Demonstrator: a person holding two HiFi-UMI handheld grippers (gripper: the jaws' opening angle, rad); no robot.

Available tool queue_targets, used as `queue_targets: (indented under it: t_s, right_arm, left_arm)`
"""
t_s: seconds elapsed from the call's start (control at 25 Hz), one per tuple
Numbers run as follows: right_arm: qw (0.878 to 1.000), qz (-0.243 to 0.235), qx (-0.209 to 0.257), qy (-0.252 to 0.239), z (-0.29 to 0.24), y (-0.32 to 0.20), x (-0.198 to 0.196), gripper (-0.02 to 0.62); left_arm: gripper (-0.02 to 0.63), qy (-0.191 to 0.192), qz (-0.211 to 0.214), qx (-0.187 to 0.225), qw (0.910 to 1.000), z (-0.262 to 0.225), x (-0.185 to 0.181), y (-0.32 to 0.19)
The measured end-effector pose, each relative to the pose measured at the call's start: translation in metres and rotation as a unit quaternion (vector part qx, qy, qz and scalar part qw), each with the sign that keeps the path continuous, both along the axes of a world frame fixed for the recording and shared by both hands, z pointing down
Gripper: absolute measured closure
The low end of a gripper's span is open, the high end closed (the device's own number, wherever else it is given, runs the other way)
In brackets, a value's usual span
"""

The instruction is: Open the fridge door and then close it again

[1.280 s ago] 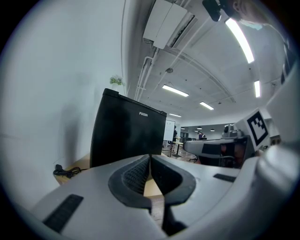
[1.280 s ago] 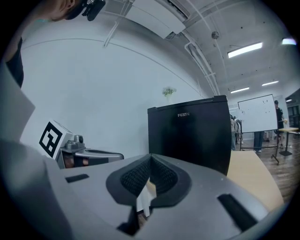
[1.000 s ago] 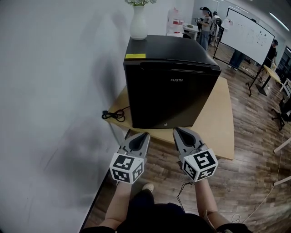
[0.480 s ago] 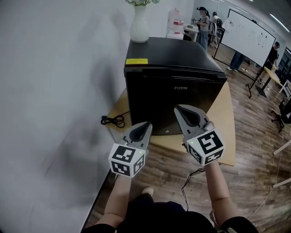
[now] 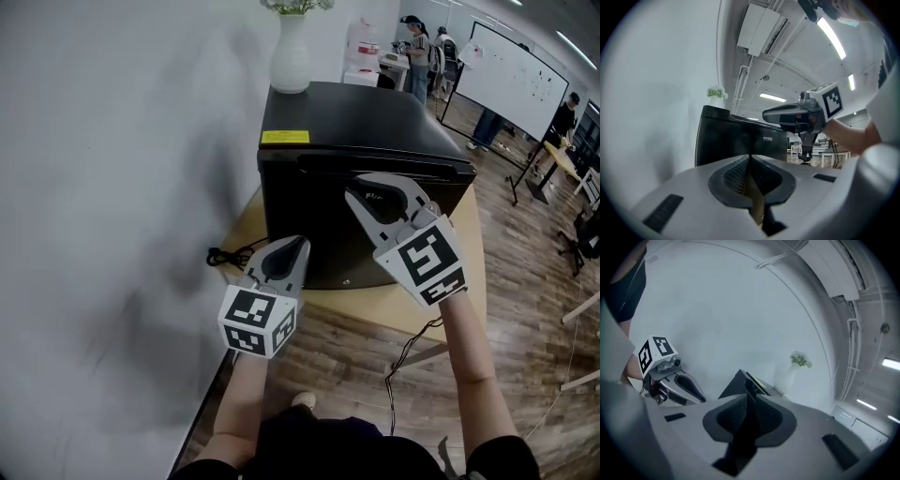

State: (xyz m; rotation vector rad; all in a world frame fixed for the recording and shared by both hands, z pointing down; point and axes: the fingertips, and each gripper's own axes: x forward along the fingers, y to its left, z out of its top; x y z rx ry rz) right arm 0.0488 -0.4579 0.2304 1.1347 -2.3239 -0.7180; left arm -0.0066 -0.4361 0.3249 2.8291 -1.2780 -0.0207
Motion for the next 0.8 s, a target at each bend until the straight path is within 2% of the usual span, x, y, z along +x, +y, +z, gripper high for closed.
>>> queue_targets:
  t_s: [0.2,0.52,0.64,0.8]
  right_arm:
    - [0.995,-0.031,0.001,0.091,0.000,-0.016,-0.023,0.493]
    - [0.978,-0.041,-0.020,0.205,0.020,-0.038,-0.037,0.488]
    - [0.971,-0.033,-0.026,0.235,0.028,-0.045,-0.039,0.491]
    - [0.968,-0.019,-0.046,0.246,0.032,-0.049,-0.038,0.495]
  left_arm:
    - [0.594,0.005,-0.008,0.008,0.9999,-0.008,-0.010,-0.015]
    - [0.594,0.010,-0.014,0.012,0.9998,-0.005,-0.022,-0.030]
    - [0.594,0.011,-0.018,0.010,0.9997,-0.002,-0.028,-0.032]
    - [0.594,0.010,-0.017,0.008,0.9998,0.004,-0.032,-0.032]
